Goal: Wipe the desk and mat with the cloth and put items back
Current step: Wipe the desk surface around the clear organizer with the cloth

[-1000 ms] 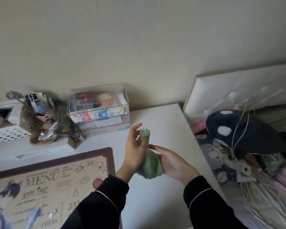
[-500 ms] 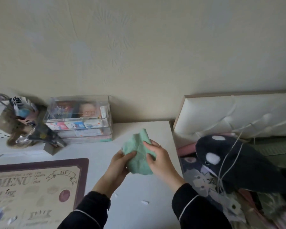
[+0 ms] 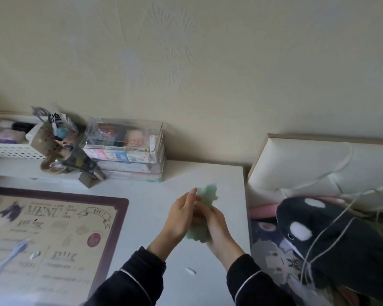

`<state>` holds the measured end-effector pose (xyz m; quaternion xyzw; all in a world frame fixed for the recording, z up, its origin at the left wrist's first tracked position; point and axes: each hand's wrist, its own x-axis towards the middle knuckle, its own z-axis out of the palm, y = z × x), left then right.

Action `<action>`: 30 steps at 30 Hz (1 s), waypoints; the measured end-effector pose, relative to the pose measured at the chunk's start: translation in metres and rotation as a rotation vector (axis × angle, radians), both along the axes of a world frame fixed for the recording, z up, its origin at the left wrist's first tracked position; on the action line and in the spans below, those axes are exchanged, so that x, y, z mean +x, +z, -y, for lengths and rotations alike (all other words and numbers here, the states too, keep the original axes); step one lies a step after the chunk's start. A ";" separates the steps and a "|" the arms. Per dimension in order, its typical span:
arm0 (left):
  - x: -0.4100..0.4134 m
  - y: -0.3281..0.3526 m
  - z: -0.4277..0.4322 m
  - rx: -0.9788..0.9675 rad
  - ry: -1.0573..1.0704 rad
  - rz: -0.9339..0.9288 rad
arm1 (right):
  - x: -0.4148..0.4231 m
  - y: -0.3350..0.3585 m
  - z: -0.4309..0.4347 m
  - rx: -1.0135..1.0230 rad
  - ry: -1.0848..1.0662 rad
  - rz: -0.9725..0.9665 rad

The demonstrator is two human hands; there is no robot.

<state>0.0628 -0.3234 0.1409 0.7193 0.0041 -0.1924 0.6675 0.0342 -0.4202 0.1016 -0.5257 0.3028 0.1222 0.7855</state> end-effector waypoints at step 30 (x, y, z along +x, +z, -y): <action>0.094 -0.251 -0.131 1.282 -0.111 0.232 | 0.129 -0.166 0.069 -1.623 0.494 -0.073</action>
